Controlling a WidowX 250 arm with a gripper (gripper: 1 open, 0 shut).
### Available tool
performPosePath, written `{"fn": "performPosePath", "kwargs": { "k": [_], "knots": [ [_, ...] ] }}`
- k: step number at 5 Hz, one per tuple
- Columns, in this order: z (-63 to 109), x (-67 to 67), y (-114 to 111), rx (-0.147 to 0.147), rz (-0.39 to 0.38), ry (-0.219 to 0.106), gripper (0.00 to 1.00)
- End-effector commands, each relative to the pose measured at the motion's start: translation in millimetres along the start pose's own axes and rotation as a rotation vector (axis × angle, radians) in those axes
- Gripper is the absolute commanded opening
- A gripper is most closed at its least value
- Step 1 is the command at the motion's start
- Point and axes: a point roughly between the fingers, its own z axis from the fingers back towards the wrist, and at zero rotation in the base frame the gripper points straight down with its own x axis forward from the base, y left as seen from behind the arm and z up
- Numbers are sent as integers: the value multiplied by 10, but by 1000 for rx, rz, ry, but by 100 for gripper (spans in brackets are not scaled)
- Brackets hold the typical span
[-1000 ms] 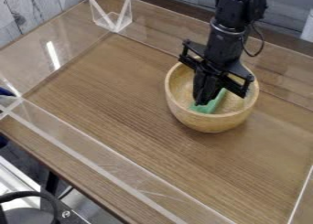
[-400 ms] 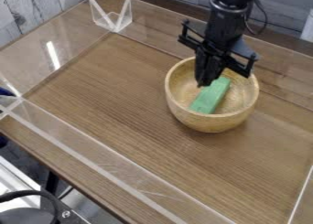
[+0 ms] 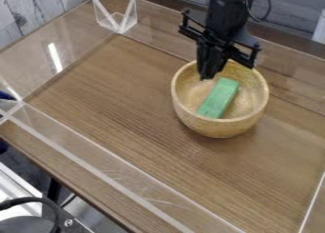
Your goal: Remove the green block from inside the brown bowl and put it on the table
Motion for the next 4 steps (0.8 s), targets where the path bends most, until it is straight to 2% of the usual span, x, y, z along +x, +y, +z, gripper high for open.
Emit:
{"fn": "performPosePath", "kwargs": {
  "k": [1,2,3,4],
  "knots": [
    [173,102,67,-21,32,-62,0],
    [95,157,53,-45,43,-46,100],
    [121,208,3,-53,48,-50,100],
    [140,246,-19,-58,58,-54,0]
  ]
}}
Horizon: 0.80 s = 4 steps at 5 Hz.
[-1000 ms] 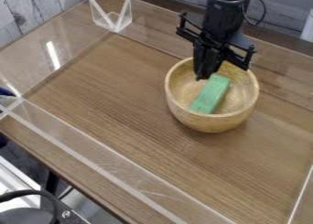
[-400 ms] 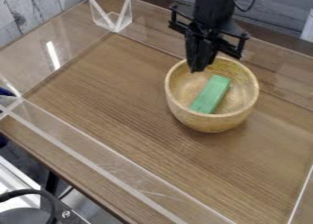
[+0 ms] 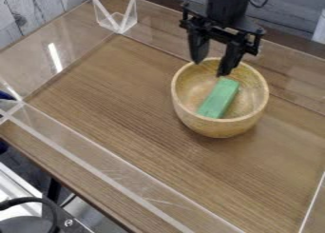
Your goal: Remove the green block from inside the brown bowl and put it on the table
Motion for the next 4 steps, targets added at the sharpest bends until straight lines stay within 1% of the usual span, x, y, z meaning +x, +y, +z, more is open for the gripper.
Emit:
{"fn": "performPosePath", "kwargs": {
  "k": [1,2,3,4],
  "knots": [
    [102,142,-16,12,-21,-49,100],
    [59,178,-17,24,-30,-41,0],
    [-4,211,-21,36,-41,-31,100],
    [21,244,-8,44,-39,-36,0]
  ]
}}
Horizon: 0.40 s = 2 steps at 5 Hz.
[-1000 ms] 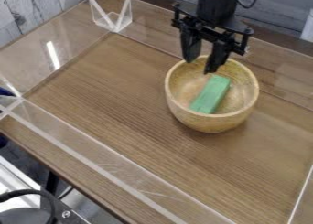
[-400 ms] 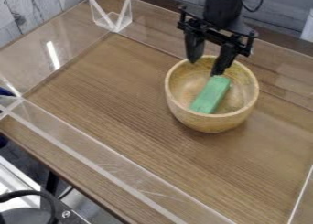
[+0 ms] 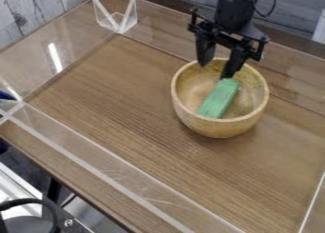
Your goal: Remove the green block from inside the brown bowl and put it on the table
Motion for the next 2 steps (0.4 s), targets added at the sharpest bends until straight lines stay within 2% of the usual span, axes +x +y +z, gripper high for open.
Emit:
{"fn": "performPosePath", "kwargs": {
  "k": [1,2],
  "knots": [
    [177,116,14,11,1,-61,0],
    [90,115,18,4,9,-52,0]
  ]
}}
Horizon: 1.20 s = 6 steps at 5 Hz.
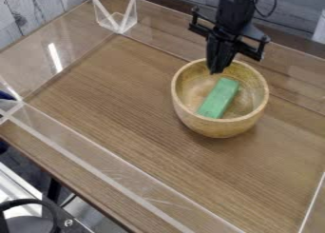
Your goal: Remove the green block from inside the brown bowl and put it on the table
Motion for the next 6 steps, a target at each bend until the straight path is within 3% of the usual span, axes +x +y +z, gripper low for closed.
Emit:
{"fn": "performPosePath", "kwargs": {
  "k": [1,3,4,6],
  "knots": [
    [135,61,32,-7,14,-55,0],
    [338,122,149,-39,-8,-42,0],
    [205,115,60,-47,-6,-21,100],
    [68,108,25,-26,-59,-14,100]
  ]
}}
